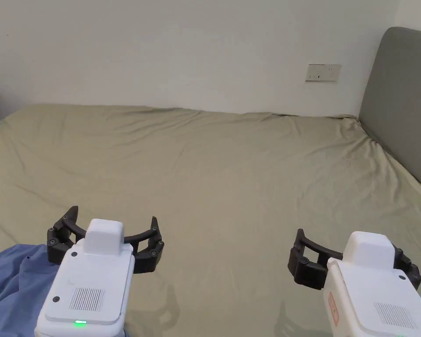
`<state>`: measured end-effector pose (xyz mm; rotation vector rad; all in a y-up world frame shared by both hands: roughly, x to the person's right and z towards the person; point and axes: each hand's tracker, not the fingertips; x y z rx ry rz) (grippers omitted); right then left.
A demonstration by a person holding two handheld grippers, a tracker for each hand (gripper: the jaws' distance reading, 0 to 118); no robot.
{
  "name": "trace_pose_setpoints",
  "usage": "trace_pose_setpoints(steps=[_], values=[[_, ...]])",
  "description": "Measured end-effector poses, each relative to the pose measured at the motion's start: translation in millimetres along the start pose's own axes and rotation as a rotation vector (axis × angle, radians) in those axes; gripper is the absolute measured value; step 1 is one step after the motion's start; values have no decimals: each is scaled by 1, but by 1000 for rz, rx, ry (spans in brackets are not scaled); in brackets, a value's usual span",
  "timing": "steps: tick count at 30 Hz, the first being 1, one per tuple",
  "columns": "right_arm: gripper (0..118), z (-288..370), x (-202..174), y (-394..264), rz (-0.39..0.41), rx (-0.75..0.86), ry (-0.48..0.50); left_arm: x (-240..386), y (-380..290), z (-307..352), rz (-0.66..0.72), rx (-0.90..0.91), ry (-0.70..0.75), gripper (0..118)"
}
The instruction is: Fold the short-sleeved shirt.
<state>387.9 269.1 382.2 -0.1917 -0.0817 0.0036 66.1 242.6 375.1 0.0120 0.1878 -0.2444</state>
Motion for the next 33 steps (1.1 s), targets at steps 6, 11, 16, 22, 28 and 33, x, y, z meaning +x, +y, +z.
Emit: trace_pose_setpoints(steps=[6, 11, 16, 22, 28, 33], values=[[118, 1, -5, 1, 34, 0, -5, -4, -1, -2, 41, -18, -4, 118], [118, 2, -8, 2, 47, -2, -2, -6, -2, -2, 44, -18, -6, 118], [118, 3, -9, 3, 52, -3, 3, -7, -2, -1, 53, -18, -7, 118], [118, 3, -10, 5, 63, -3, 6, -8, -2, -2, 51, -13, -5, 118], [118, 2, -11, 6, 62, -3, 7, -8, -1, -3, 58, -17, -8, 118], [118, 2, -12, 8, 69, -2, 10, -9, 1, -3, 60, -14, -9, 118]])
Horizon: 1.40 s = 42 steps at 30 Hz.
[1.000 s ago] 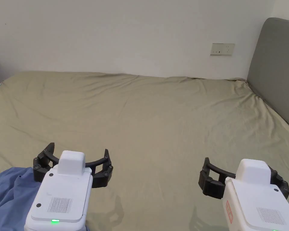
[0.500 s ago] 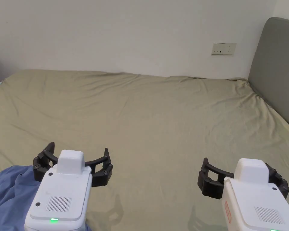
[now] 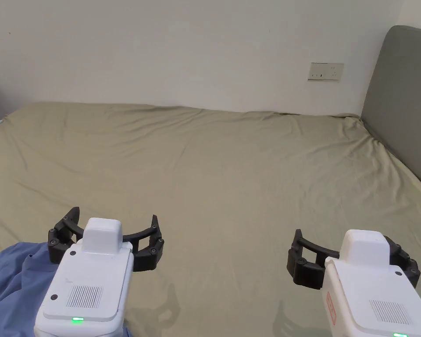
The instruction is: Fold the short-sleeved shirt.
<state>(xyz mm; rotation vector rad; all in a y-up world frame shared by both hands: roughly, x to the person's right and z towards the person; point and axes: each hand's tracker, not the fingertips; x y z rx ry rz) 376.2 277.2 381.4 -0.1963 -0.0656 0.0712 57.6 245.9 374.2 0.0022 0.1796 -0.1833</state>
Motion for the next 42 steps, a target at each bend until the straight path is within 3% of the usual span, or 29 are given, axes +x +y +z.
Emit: trace_pose_setpoints(steps=[10, 12, 13, 15, 17, 20, 27, 42], values=[[118, -2, -2, 2, 15, 5, -3, -2, 3, -1, 18, -20, -7, 118], [113, -1, -3, 2, 28, 7, -3, -2, 3, 0, 25, -24, -9, 116], [103, -1, -4, 2, 35, 6, -4, -2, 3, 1, 31, -22, -10, 110], [60, -1, -5, 1, 55, 6, -3, -2, 3, 3, 48, -14, -23, 67], [5, -2, -7, 0, 74, -6, -8, -1, 4, 2, 54, -23, -28, 0], [1, -1, -6, -1, 56, 1, 12, -7, 6, 5, 113, -17, -63, 0], [1, -15, -36, 8, 61, 15, 98, -47, 0, 10, 107, -32, 61, 0], [1, -8, -225, 26, 60, 90, 572, -233, -23, 104, 53, -143, 534, 0]])
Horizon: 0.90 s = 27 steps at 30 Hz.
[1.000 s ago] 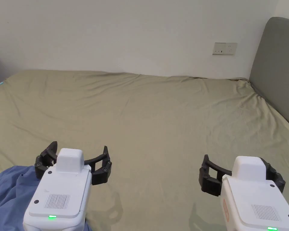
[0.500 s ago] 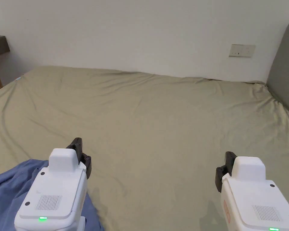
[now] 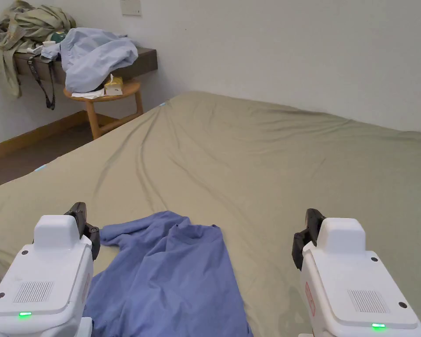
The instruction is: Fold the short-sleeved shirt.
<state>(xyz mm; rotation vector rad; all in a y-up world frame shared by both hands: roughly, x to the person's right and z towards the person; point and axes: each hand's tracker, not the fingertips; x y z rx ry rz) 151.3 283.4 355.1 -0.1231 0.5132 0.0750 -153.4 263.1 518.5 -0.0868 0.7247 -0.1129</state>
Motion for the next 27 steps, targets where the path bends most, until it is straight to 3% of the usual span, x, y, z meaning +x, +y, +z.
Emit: trace_pose_setpoints(steps=[9, 17, 18, 19, 21, 23, 27], values=[[1, -8, -46, -1, 26, -4, 107, -49, -15, 8, 19, -87, 76, 0], [1, -6, -25, -9, 38, -24, 59, -18, -26, -42, 60, -355, -138, 1], [1, -6, -21, -10, 37, -29, 45, -11, -29, -50, 79, -381, -165, 8], [1, -6, -15, -11, 33, -33, 32, -3, -32, -61, 95, -423, -198, 22], [1, -7, -4, -13, 31, -44, -2, 16, -39, -84, 97, -535, -285, 79], [1, -8, 7, -17, 29, -56, -30, 39, -52, -109, 95, -649, -341, 114], [1, -9, 29, -25, 27, -86, -89, 81, -80, -143, 20, -772, -378, 113]])
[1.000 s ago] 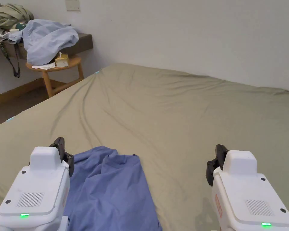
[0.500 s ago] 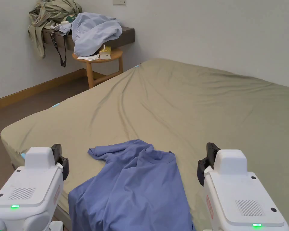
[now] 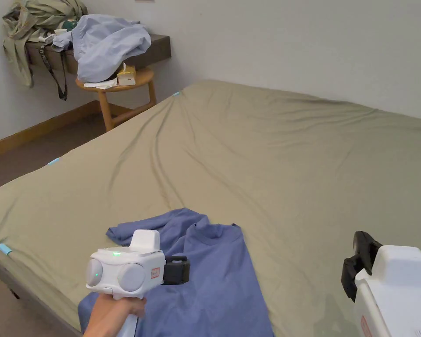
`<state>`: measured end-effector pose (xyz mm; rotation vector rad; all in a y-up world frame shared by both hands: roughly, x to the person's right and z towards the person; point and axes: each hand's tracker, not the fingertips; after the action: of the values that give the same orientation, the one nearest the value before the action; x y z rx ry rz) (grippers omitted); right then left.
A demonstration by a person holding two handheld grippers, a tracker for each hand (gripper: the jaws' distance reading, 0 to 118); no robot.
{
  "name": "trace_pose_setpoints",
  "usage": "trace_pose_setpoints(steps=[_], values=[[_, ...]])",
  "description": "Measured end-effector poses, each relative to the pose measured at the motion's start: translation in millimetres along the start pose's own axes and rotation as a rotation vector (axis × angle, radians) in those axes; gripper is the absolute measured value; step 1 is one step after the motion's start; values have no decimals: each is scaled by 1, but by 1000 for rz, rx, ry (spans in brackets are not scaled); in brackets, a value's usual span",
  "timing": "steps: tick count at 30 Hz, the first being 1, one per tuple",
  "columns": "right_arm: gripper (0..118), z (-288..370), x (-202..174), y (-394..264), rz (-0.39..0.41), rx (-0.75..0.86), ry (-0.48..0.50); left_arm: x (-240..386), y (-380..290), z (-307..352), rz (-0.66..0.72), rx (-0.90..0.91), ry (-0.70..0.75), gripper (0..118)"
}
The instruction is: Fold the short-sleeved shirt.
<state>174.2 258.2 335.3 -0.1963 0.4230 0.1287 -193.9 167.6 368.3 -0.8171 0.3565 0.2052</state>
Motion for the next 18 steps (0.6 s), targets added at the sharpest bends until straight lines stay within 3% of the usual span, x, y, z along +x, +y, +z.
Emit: trace_pose_setpoints(steps=[4, 6, 7, 8, 9, 10, 12, 16, 18], values=[[1, -3, 20, -11, 0, -34, -56, 15, -5, -53, -44, -106, 37, 113], [1, -5, 29, -17, 0, -55, -85, 14, -14, -80, -49, -166, 40, 104], [1, -5, 33, -19, -2, -64, -90, 15, -17, -89, -53, -199, 33, 88], [1, -5, 37, -22, -6, -72, -100, 16, -22, -96, -61, -237, 28, 59], [1, -4, 40, -24, -10, -79, -108, 16, -27, -90, -31, -215, -22, 47], [1, -3, 42, -25, -12, -84, -112, 18, -25, -81, -9, -133, 41, 46], [1, 1, 46, -26, -16, -86, -125, 19, -23, -79, -15, -160, -59, 5], [1, 11, 54, -23, -26, -79, -136, 23, -25, -70, -57, -156, -21, 2], [1, 19, 59, -20, -27, -66, -139, 23, -22, -50, 14, -75, -87, 2]])
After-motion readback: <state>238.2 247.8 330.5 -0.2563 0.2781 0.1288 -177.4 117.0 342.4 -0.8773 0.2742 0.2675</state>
